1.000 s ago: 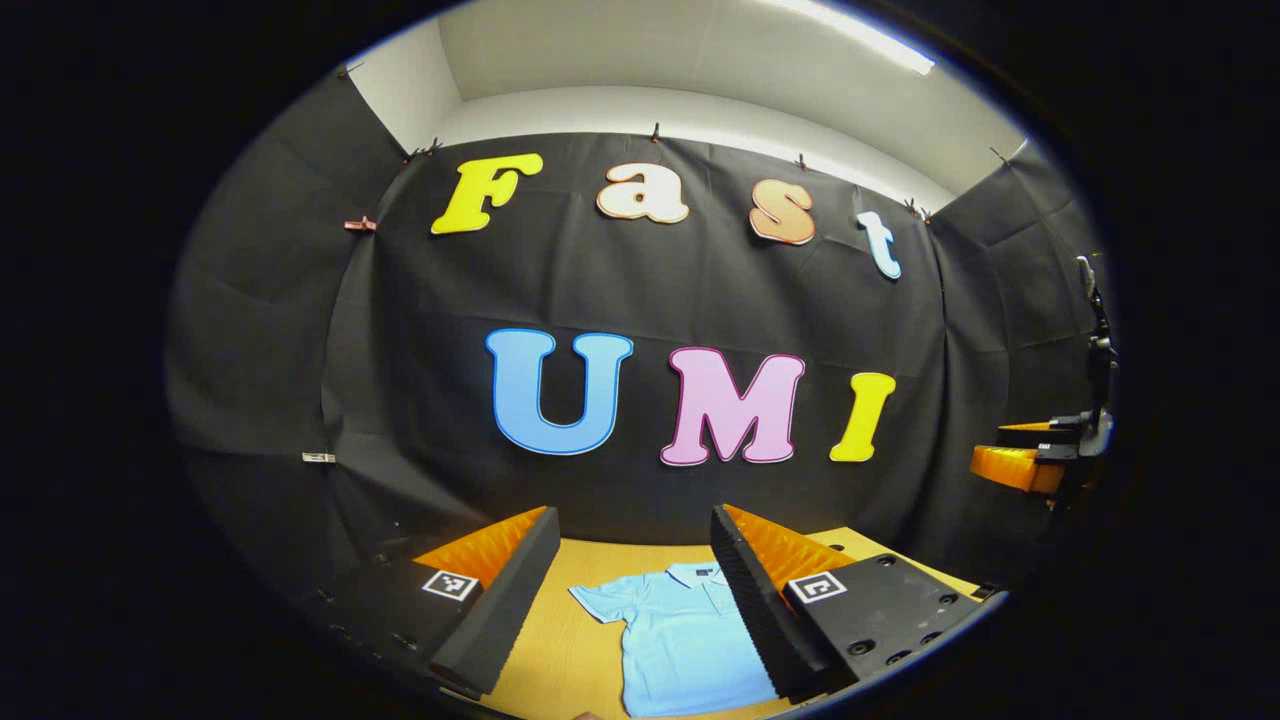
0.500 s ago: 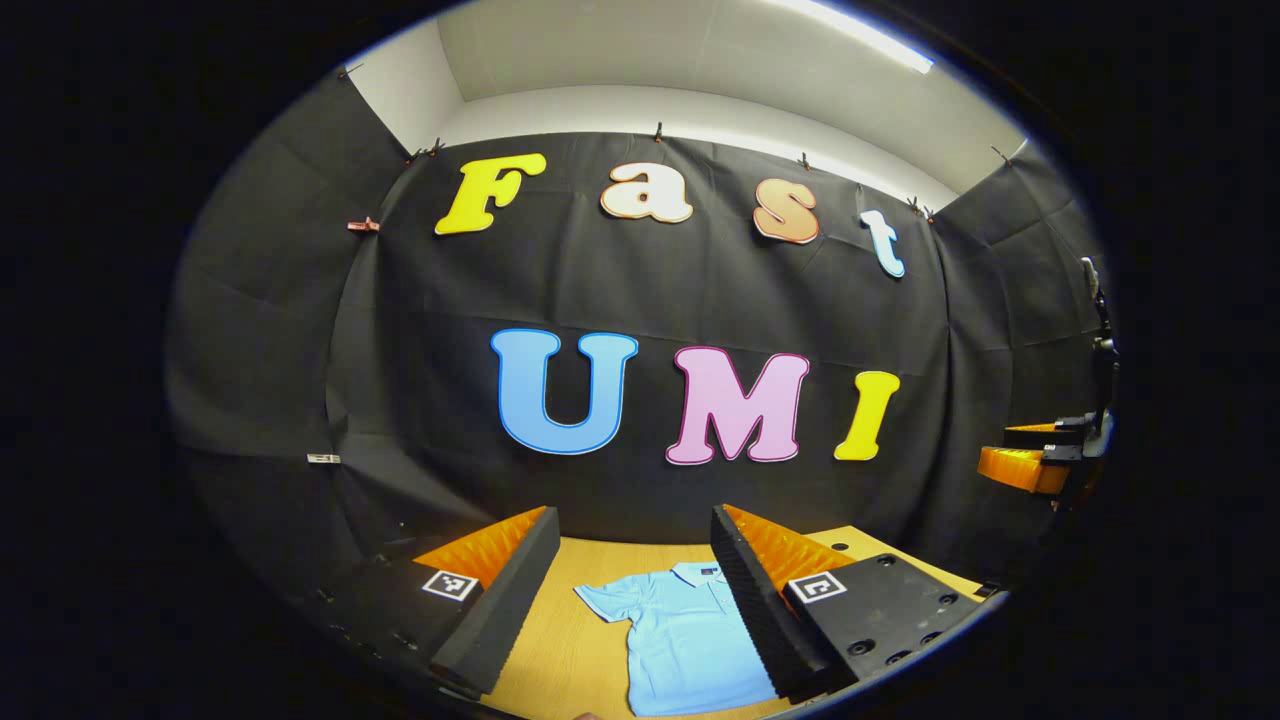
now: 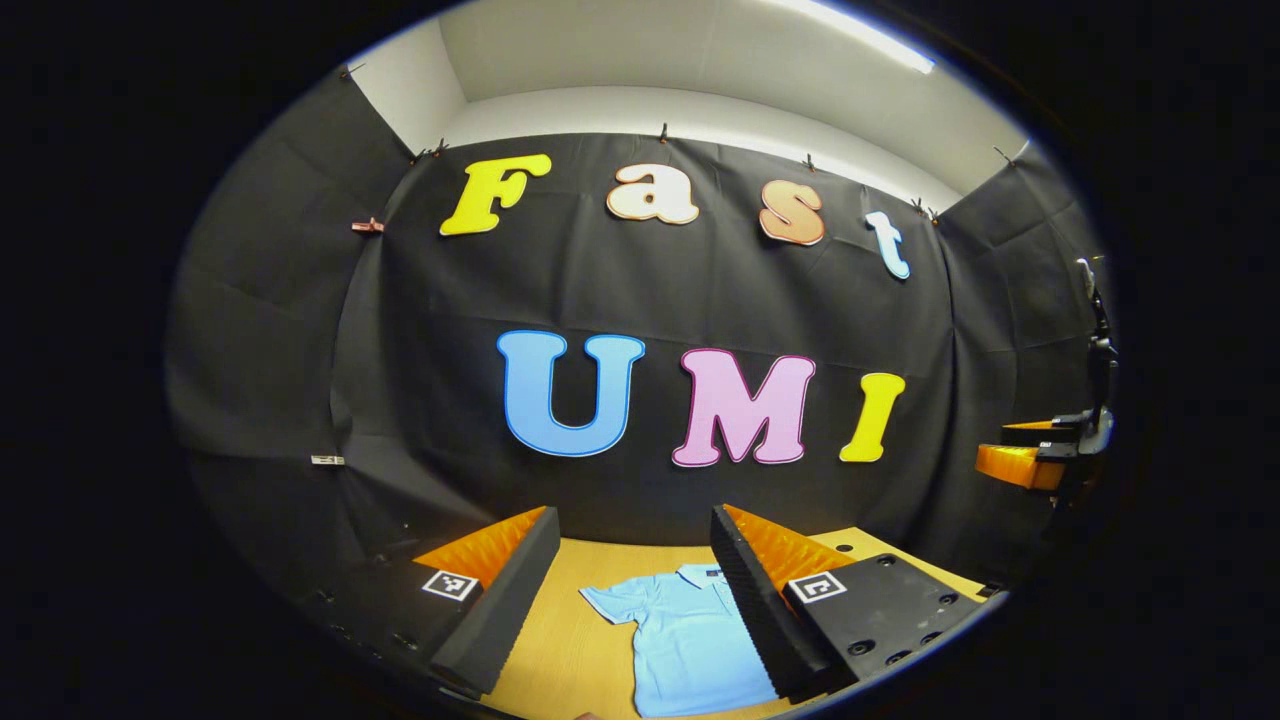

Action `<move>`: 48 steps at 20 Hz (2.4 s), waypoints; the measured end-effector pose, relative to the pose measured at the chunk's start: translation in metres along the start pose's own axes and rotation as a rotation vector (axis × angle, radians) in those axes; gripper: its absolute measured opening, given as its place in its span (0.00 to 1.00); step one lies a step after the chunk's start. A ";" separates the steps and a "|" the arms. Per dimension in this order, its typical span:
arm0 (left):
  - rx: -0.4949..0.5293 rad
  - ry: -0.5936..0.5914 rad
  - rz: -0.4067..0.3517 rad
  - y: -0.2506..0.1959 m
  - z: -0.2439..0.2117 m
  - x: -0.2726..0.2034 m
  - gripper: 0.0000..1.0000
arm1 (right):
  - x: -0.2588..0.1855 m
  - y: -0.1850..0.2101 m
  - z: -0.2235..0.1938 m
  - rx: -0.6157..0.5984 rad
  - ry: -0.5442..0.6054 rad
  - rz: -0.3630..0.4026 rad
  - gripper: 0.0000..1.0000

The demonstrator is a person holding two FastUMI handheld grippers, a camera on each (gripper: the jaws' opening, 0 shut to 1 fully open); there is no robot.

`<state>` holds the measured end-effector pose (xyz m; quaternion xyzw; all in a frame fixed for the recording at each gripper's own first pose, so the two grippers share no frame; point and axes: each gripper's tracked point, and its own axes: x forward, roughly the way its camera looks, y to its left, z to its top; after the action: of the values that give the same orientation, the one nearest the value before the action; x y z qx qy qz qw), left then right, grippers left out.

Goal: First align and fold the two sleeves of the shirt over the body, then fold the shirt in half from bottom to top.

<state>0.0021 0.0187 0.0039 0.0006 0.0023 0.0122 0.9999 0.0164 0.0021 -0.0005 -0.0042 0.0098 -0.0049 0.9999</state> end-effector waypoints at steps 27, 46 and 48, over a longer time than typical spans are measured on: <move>0.047 0.172 0.223 -0.002 -0.061 0.122 0.97 | 0.328 -0.110 -0.284 0.035 0.468 0.128 0.97; 0.080 0.369 0.253 -0.054 -0.124 0.151 0.97 | 0.335 -0.144 -0.513 0.157 0.892 0.063 0.45; 0.089 0.362 0.247 -0.053 -0.120 0.152 0.97 | 0.335 -0.139 -0.512 0.137 0.890 0.068 0.10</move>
<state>0.1544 -0.0307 -0.1171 0.0428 0.1824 0.1346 0.9730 0.3403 -0.1445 -0.5176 0.0648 0.4386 0.0262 0.8960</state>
